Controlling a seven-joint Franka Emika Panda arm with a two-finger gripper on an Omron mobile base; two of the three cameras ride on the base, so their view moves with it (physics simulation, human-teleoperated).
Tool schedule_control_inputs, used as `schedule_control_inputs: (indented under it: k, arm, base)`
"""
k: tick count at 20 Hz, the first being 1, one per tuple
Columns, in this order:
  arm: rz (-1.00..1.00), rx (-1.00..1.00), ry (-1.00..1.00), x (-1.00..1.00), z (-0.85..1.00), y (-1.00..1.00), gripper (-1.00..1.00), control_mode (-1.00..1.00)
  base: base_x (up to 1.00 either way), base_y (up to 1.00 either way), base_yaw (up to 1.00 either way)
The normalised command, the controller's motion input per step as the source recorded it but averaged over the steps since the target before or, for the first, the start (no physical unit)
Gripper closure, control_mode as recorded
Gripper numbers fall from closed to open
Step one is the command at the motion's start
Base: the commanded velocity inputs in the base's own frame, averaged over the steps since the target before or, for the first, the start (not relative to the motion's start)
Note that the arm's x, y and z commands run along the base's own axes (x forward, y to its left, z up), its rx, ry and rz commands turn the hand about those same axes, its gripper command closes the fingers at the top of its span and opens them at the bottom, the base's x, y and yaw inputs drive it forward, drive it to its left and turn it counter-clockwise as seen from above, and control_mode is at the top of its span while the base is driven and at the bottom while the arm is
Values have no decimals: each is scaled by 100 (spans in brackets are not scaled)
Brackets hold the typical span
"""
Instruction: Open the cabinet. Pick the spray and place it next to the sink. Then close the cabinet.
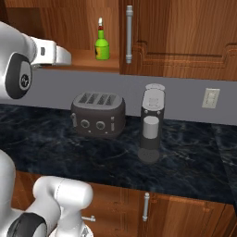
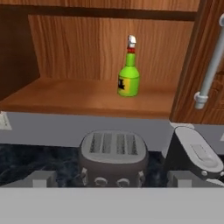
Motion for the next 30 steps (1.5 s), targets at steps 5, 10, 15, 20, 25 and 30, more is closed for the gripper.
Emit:
schedule_control_inputs:
  k: [5, 10, 15, 20, 25, 30]
  arm:
    - [-7, 0, 0, 71, 0, 0, -100, -100]
    - [-19, 0, 1, 73, 0, 0, -100, -100]
    - [-9, 0, 4, 64, 0, 0, -100, -100]
    - [0, 0, 7, 54, 0, 0, -100, -100]
    - [3, 0, 7, 55, 0, 0, -100, -100]
    - [4, 0, 1, 41, -1, 0, -100, -100]
  base:
    - [0, 0, 0]
    - [0, 0, 0]
    - [0, 0, 0]
    - [0, 0, 0]
    - [0, 0, 0]
    - [0, 0, 0]
